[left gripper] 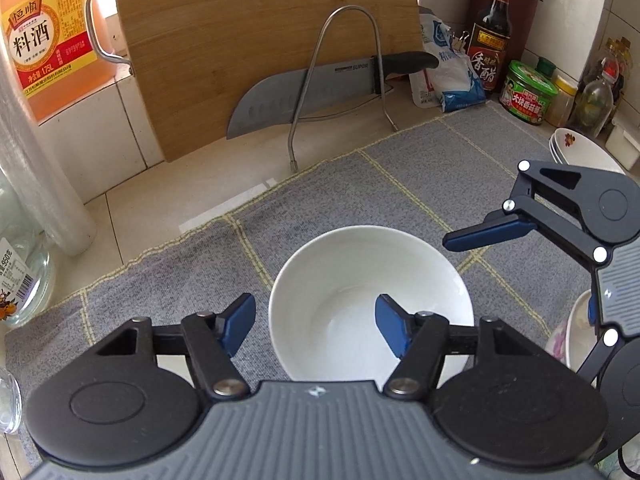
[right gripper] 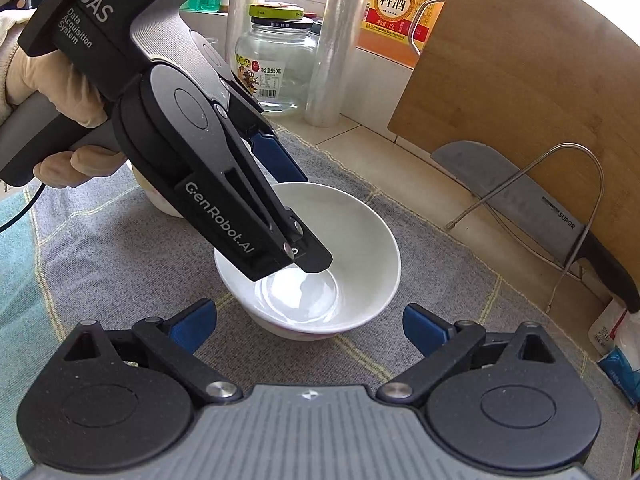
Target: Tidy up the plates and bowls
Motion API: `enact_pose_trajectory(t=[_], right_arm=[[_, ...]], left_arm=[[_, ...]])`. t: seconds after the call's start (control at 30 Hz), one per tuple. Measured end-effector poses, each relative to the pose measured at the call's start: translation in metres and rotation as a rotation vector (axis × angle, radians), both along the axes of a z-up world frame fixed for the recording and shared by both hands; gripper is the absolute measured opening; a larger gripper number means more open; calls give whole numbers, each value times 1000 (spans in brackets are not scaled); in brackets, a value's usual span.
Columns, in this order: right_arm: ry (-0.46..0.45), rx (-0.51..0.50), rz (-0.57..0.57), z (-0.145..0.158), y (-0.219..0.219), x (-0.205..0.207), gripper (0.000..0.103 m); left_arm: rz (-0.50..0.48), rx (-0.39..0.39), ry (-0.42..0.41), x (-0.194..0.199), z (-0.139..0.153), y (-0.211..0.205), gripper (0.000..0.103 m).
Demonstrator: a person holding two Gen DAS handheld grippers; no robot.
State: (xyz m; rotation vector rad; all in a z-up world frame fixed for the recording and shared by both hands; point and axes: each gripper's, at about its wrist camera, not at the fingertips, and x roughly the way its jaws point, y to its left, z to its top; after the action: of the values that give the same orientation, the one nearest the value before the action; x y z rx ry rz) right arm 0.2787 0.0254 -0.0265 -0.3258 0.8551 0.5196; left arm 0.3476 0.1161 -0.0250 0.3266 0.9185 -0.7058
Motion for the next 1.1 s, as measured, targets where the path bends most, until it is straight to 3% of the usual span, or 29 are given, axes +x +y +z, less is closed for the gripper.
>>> enact_pose_trajectory(t=[0.07, 0.37, 0.5, 1.1], right_arm=[[7, 2, 3, -2, 0, 1, 98], [27, 30, 4, -6, -2, 11, 84], [24, 34, 3, -6, -2, 11, 84], [6, 23, 6, 8, -6, -4, 84]], left_arm=[[-2, -5, 8, 1, -1, 1, 61], [-10, -16, 25, 3, -3, 1, 60], [-20, -26, 34, 3, -3, 0, 56], [-45, -34, 13, -13, 12, -4, 55]])
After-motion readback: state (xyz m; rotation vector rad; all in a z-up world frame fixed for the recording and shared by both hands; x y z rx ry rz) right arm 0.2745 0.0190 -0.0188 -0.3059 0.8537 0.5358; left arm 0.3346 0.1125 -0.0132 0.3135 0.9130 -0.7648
